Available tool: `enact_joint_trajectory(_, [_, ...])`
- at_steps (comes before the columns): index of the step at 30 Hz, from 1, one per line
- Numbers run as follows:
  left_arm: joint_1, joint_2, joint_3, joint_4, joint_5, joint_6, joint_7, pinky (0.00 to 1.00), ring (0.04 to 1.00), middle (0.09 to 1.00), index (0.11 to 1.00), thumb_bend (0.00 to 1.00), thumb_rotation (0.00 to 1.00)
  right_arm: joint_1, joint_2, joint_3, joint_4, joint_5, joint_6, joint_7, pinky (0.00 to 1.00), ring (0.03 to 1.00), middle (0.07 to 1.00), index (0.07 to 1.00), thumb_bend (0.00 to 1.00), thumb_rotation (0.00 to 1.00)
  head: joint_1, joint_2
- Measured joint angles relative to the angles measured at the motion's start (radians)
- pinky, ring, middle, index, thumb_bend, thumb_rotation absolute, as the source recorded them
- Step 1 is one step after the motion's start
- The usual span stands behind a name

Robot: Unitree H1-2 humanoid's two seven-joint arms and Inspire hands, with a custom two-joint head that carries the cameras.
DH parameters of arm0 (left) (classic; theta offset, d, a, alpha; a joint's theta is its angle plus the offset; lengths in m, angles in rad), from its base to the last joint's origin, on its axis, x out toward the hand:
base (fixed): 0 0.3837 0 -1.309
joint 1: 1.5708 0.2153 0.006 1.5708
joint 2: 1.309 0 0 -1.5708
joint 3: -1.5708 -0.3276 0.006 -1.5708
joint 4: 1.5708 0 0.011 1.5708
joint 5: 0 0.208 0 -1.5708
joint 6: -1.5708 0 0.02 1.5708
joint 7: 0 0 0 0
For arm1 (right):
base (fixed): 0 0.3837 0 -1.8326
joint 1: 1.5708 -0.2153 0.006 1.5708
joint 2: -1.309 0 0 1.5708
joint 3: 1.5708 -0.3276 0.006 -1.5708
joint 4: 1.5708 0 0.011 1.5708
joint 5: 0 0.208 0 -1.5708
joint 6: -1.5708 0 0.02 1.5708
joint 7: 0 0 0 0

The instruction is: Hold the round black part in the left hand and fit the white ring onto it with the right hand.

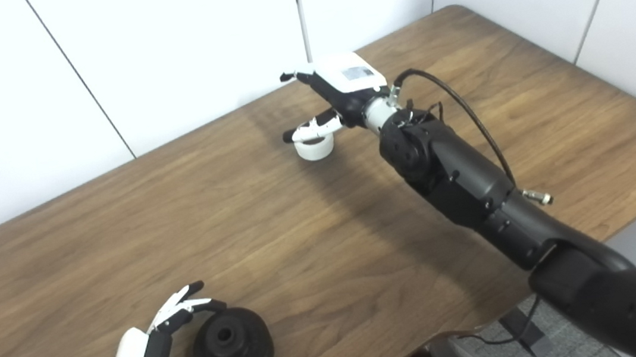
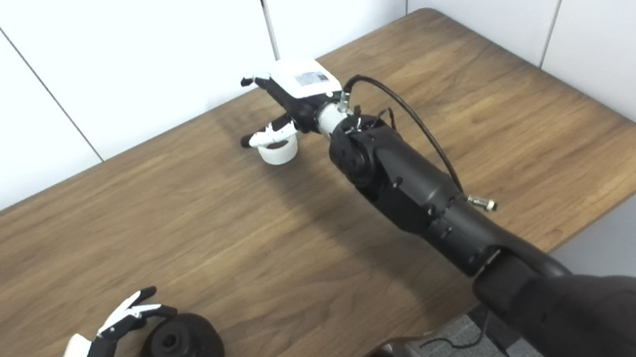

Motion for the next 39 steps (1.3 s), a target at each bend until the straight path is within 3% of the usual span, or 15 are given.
enact_joint_trajectory(6, [0.001,-0.001,-0.002,-0.005,0.005,0.004,-0.002,0.77,0.929,0.899,0.582,0.93,0.11,-0.051,-0.054,0.035,0.114,0.015,-0.041,0.042,0.88,0.919,0.917,0.897,0.84,0.70,0.012,0.006])
enact_joint_trajectory(21, [0.007,-0.007,0.002,-0.007,0.007,0.001,-0.001,0.76,0.924,0.895,0.579,0.93,0.13,-0.052,-0.071,0.058,0.146,0.030,-0.072,0.070,0.90,0.945,0.935,0.876,0.97,0.78,0.018,0.015])
enact_joint_trajectory(29, [0.009,-0.006,0.005,-0.008,0.004,0.001,-0.003,0.78,0.930,0.900,0.583,0.92,0.14,-0.027,-0.072,0.065,0.145,0.030,-0.072,0.087,0.92,0.949,0.945,0.840,1.00,0.77,0.017,0.023])
enact_joint_trajectory(39, [0.010,-0.006,0.007,-0.008,0.000,0.001,-0.004,0.77,0.927,0.898,0.578,0.92,0.15,-0.005,-0.072,0.068,0.141,0.027,-0.071,0.102,0.90,0.955,0.942,0.805,0.93,0.63,0.018,0.028])
